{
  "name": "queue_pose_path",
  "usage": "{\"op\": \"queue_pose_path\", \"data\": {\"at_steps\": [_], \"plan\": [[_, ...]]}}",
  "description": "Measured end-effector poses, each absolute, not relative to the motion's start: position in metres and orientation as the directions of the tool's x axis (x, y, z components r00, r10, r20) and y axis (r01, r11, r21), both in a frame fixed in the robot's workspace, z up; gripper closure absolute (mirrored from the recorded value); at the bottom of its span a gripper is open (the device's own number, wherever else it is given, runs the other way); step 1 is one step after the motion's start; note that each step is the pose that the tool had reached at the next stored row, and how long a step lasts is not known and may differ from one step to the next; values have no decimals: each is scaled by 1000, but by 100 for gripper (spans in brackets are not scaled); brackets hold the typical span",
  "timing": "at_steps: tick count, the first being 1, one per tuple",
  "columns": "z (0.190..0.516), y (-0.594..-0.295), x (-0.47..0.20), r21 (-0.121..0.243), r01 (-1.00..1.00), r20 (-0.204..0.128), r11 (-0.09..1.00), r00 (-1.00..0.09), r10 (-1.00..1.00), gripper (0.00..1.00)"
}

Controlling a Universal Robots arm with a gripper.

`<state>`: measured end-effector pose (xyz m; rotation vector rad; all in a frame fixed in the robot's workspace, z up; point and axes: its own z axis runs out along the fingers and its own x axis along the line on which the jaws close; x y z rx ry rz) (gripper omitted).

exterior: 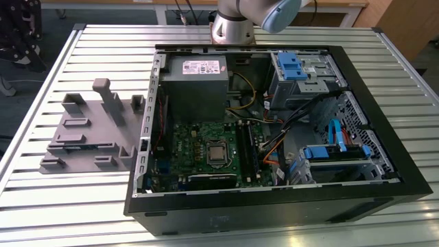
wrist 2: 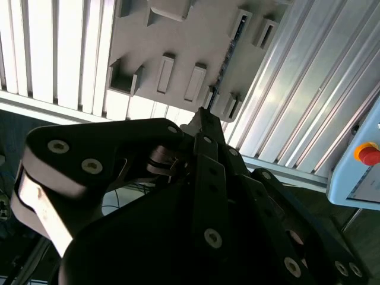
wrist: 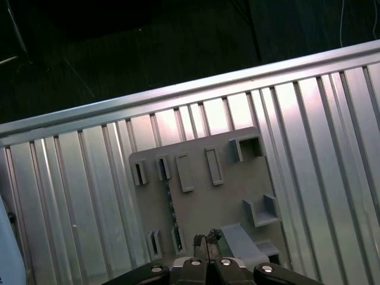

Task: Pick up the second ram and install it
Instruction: 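Pick up the second ram and move it above second insertion slot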

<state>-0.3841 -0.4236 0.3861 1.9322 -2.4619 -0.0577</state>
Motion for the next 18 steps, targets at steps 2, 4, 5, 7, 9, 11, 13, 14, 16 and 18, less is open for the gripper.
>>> {"op": "queue_pose_path", "data": {"at_steps": [2,4,5,7,9,11,13,14,16,18], "plan": [[386,-424,-384,36,-971,-14,237,-237,-971,89],[386,-424,-384,36,-972,-14,233,-233,-972,89],[386,-424,-384,36,-973,-14,226,-227,-974,89],[385,-424,-384,36,-980,-14,198,-198,-980,89],[385,-424,-384,36,-989,-14,140,-141,-990,89],[385,-424,-385,36,-991,-14,129,-129,-992,89],[380,-424,-385,36,-991,-14,128,-129,-992,89],[380,-424,-385,36,-991,-14,128,-129,-992,89],[380,-424,-385,36,-991,-14,128,-129,-992,89],[380,-424,-385,36,-991,-14,128,-129,-992,89]]}}
